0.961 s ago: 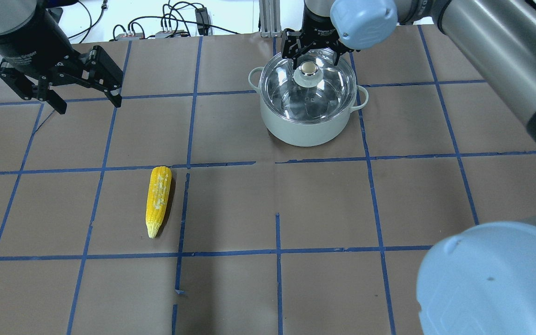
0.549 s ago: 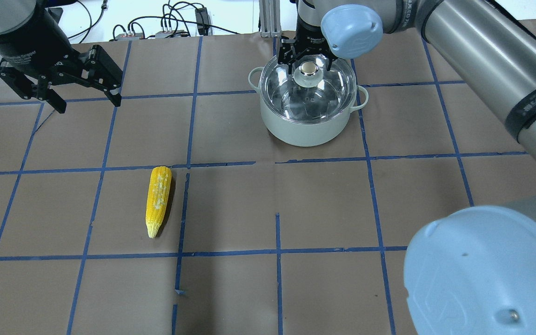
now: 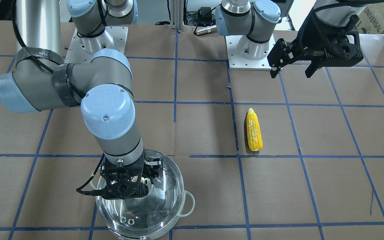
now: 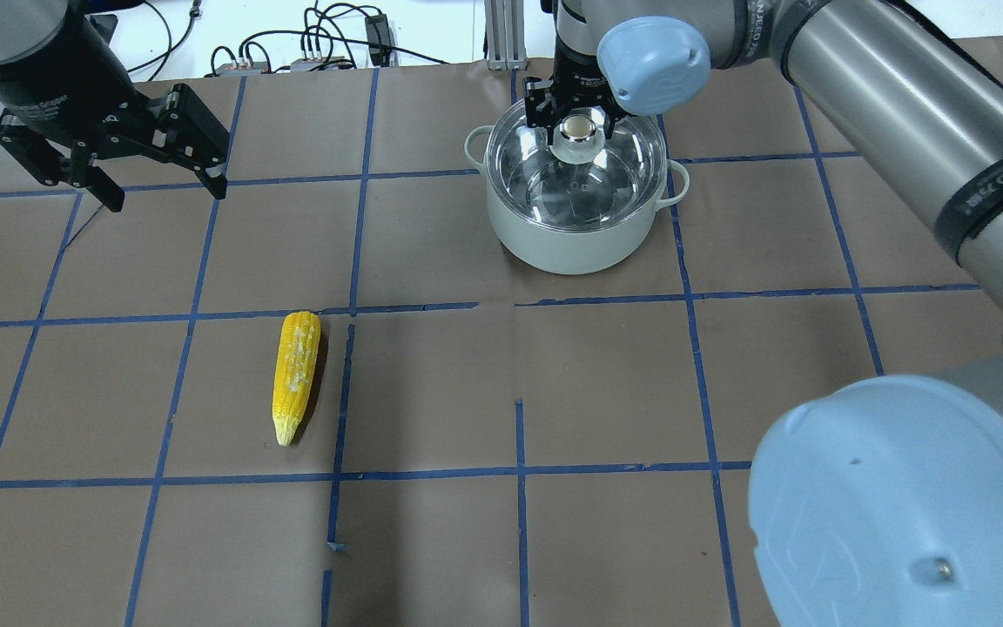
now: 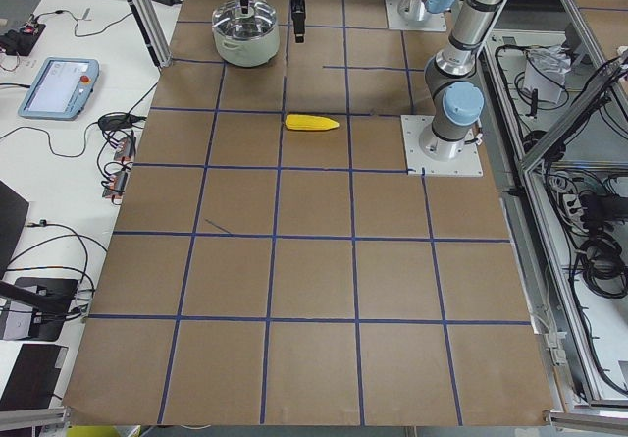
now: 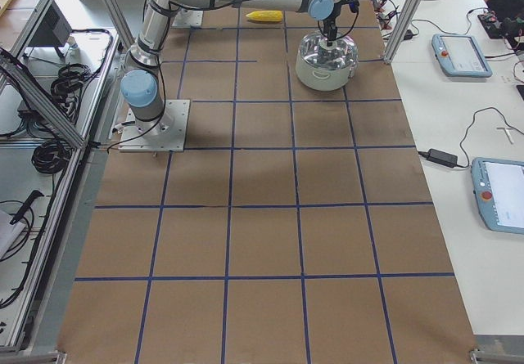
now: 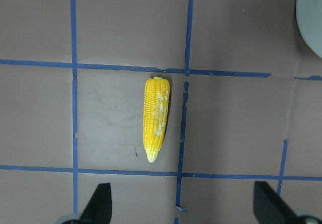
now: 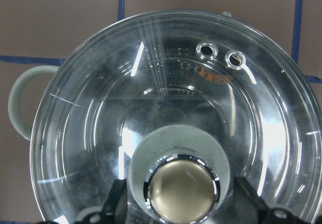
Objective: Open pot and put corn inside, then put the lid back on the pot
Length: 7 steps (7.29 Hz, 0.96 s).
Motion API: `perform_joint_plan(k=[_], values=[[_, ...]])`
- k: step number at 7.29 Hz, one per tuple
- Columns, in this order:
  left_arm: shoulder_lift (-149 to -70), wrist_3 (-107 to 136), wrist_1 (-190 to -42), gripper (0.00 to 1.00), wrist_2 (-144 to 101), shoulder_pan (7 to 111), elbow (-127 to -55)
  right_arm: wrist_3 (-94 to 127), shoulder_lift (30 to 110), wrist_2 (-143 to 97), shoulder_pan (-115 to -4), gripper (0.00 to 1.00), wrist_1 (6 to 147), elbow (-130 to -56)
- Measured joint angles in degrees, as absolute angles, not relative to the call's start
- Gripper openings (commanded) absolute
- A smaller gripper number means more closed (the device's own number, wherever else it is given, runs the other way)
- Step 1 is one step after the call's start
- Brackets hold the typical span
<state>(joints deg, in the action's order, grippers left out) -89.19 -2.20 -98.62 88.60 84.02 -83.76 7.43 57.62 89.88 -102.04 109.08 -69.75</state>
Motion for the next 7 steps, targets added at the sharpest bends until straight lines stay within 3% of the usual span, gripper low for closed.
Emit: perform_joint_plan(k=[2,7], values=[[-89.17,-2.25,-98.67,1.00,88.61,84.02,-83.77,7.36,57.03,89.91,-102.04,0.72,110.24,-69.60],[-89.29,-2.21,-98.62,1.00,88.58,84.03,-83.77,5.50,56.46,89.96,-101.97,0.40,110.39,-68.74]])
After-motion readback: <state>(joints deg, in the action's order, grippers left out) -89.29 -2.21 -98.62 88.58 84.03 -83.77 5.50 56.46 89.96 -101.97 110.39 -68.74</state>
